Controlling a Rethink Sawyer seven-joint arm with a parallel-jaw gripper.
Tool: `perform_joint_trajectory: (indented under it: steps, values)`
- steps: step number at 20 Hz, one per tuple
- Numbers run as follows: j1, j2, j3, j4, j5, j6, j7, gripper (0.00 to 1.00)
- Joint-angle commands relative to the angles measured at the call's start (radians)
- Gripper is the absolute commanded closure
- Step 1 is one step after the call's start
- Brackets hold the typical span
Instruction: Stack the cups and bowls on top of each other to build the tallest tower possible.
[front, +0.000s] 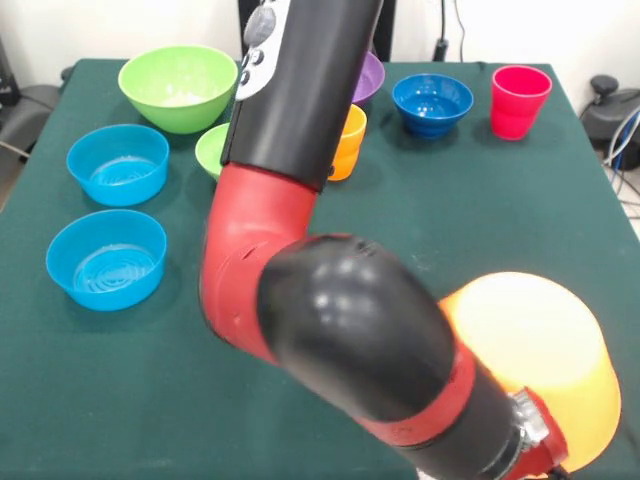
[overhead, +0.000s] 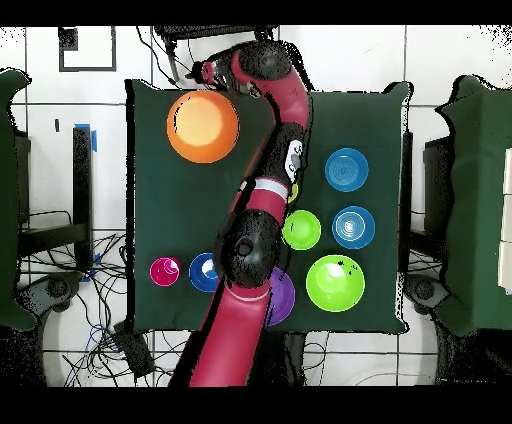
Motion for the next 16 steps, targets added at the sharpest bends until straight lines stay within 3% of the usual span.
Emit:
perform_joint_trajectory:
  steps: [1,9,16]
  values:
    - [0.087,-0.082,0.178,0.114,-0.293,-0.136,-0.144,0.00]
    - [0.310,-0.249,0.492,0.469,-0.674,-0.162,-0.205,0.00]
    - [0.419,-0.348,0.660,0.643,-0.829,-0.178,-0.183,0.00]
